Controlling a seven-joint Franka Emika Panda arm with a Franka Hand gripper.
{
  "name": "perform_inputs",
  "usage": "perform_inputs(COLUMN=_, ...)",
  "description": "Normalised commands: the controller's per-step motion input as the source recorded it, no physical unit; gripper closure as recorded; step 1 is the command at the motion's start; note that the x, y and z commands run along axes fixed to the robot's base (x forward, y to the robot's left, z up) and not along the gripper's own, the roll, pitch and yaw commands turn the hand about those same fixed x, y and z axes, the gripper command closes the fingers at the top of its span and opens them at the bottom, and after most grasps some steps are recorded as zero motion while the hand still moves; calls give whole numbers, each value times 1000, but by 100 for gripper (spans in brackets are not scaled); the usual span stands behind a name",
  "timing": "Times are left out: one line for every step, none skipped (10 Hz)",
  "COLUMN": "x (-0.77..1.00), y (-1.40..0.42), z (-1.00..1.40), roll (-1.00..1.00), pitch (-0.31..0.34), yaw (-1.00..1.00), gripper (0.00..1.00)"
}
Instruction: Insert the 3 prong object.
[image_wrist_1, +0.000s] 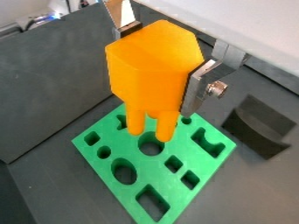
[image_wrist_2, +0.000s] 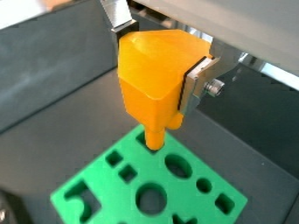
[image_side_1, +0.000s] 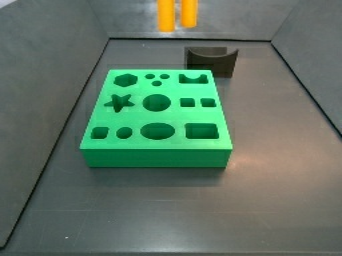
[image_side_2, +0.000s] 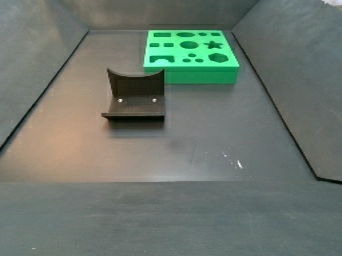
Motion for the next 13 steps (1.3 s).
perform_inputs(x=-63, y=329, z=-689, roll=277, pitch=-44, yaw=577, gripper=100)
perform_inputs(x=0, y=343, z=-623, roll=316, pitch=-27, yaw=486, gripper=100)
perform_inputs(x=0, y=366, z=-626, roll=311, pitch=-26, yaw=454, gripper=100)
perform_inputs(x=0, y=431, z=-680, roll=280, pitch=-10, yaw=397, gripper=100)
perform_inputs(x=9, y=460, z=-717, roll=256, pitch=-7, yaw=391, gripper=100)
perform_inputs(x=169, y=577, z=-557, roll=131, pitch=0, yaw=351, gripper=100)
perform_inputs(x=211, y=657, z=-477, roll=24, pitch=0, yaw=323, gripper=100)
perform_inputs(x=69, y=569, z=-560, roll=0, pitch=-74, yaw=477, gripper=100)
perform_inputs(x=0, y=440, z=-597, roll=-23, pitch=-153, yaw=677, gripper=100)
perform_inputs(x=0, y=326, z=-446, roll=0, pitch=-83, yaw=777, gripper=100)
perform_inputs(x=-254, y=200, z=-351, roll=69, pitch=-49, yaw=357, gripper=100)
perform_inputs(x=-274, y=180, z=-266, roll=44, pitch=-27, yaw=54, gripper=100)
perform_inputs(x=-409, y=203, z=-251, roll=0, pitch=-89, yaw=109, gripper=100)
